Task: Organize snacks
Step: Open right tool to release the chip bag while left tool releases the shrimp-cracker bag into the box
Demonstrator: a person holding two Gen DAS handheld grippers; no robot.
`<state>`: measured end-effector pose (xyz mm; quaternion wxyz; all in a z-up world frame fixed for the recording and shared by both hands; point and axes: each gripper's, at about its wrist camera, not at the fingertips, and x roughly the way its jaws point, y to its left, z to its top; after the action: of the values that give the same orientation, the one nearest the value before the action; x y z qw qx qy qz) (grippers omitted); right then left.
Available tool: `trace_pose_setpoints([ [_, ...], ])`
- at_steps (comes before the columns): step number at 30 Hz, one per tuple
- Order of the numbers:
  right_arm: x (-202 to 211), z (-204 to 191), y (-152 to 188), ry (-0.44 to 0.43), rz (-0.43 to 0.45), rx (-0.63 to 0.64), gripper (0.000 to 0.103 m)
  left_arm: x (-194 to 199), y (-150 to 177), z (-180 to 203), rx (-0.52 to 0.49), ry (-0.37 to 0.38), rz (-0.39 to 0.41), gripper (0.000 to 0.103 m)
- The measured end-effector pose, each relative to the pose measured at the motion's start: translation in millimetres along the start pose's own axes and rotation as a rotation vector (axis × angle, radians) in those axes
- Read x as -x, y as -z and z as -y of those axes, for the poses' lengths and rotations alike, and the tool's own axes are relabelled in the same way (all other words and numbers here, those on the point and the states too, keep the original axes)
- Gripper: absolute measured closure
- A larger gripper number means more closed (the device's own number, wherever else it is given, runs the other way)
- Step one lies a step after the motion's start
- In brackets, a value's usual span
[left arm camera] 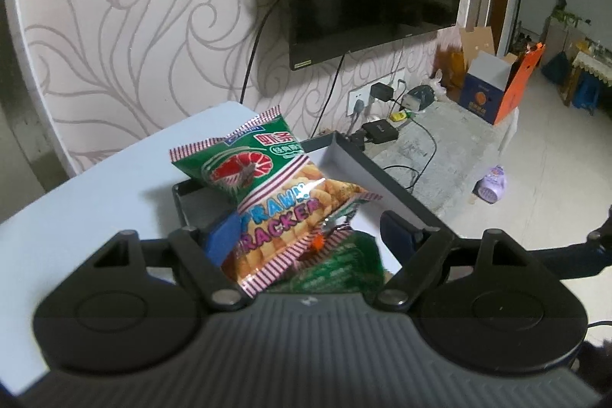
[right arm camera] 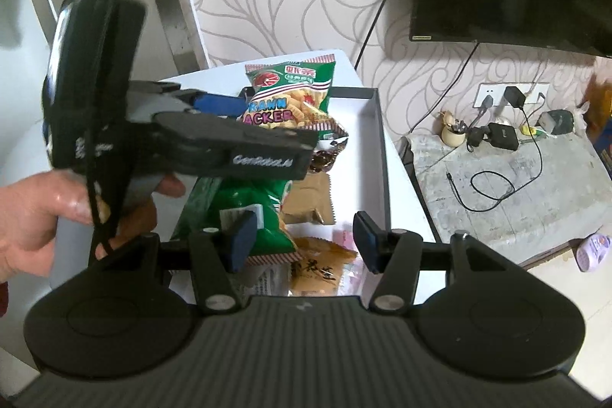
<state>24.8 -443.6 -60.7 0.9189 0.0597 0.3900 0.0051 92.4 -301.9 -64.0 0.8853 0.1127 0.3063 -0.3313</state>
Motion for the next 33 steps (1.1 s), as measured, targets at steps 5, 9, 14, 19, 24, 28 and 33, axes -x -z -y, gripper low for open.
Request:
trace_pose_setpoints([
  [5, 10.5, 5.8, 2.0, 0.002, 0.008, -0.014, 0.036, 10.3, -0.8, 3.5, -0.002, -0.011, 0.012, 0.021],
  [9, 9.5, 13.6, 4.8, 0.009, -0.002, -0.041, 0.029, 13.7, -0.9, 8.1, -0.022, -0.029, -0.009, 0.021],
  [14, 5.9, 18.4, 9.9, 0.000, -0.015, -0.073, 0.025, 10.3, 2.9, 18.9, -0.054, -0.066, -0.057, 0.021],
  [19, 3.9, 21.6, 15.2, 0.000, -0.023, -0.074, 0.023, 10.3, 7.4, 29.2, -0.069, -0.094, -0.083, 0.021],
  [24, 4.9, 22.7, 18.7, 0.001, -0.022, -0.075, 0.022, 21.4, 12.8, 41.5, -0.104, -0.133, -0.073, 0.021],
  [28, 22.6, 23.9, 20.9, 0.032, 0.010, -0.101, 0.022, 41.8, 13.0, 45.4, -0.068, -0.118, -0.042, 0.021],
  [33, 61.4, 10.5, 32.5, 0.101, 0.065, -0.107, 0.018, 82.7, 22.2, 51.5, -0.041, -0.102, 0.022, 0.021],
])
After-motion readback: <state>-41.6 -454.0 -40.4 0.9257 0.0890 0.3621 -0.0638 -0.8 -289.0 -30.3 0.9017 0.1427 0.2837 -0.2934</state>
